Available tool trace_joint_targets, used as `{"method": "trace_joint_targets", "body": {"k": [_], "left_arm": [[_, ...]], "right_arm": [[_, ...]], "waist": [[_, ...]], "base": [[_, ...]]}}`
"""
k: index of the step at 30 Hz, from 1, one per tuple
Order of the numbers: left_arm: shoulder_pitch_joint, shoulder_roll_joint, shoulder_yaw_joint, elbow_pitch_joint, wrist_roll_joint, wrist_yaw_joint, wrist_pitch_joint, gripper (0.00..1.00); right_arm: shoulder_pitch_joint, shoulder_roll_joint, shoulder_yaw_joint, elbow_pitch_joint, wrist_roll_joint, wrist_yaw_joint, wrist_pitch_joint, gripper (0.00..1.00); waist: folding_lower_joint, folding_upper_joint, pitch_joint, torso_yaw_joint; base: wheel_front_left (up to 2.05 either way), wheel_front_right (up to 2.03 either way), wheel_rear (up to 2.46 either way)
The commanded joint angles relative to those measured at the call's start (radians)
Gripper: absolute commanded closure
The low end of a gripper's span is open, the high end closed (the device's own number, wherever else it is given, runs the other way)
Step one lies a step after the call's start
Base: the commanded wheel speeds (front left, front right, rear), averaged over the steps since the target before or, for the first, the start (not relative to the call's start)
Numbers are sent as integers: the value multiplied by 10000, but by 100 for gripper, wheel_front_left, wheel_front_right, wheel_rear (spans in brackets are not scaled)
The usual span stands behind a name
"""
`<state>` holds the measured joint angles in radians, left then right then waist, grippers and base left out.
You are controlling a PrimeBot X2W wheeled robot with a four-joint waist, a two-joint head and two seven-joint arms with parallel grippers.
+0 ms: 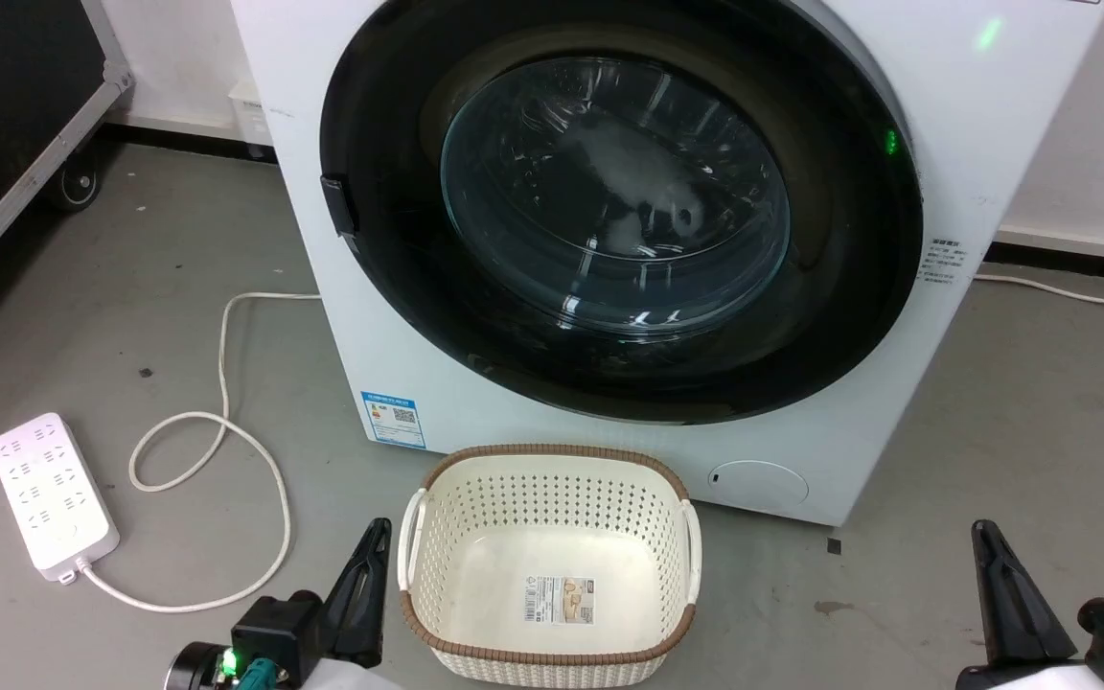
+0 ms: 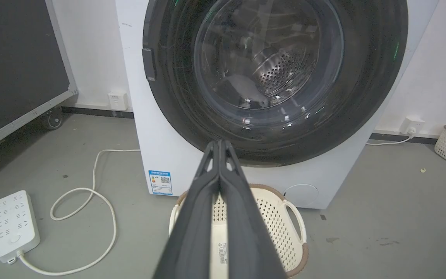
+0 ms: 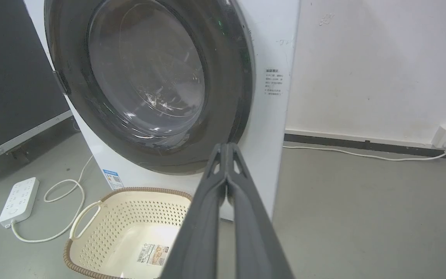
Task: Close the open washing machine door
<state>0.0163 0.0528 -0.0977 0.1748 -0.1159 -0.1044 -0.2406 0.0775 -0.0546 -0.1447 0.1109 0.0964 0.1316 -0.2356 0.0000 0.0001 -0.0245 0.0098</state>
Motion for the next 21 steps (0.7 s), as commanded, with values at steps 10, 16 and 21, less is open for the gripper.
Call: {"method": "trace_joint_targets", "body": {"k": [10, 16, 21], "left_arm": [[-26, -1, 125, -217, 185, 145, 264, 100], [-33, -2, 165, -290, 231, 188, 366, 100], [-39, -3, 206, -363, 277, 231, 468, 100]], "right_arm": [[-122, 7, 172, -170, -151, -2, 251, 100], [-153, 9, 232, -215, -190, -2, 351, 100], [-184, 10, 293, -259, -229, -2, 452, 100]], "waist": [[0, -1, 24, -9], [0, -1, 35, -13], [0, -1, 45, -18]], "base": [[0, 0, 0], [0, 0, 0], [0, 0, 0]]}}
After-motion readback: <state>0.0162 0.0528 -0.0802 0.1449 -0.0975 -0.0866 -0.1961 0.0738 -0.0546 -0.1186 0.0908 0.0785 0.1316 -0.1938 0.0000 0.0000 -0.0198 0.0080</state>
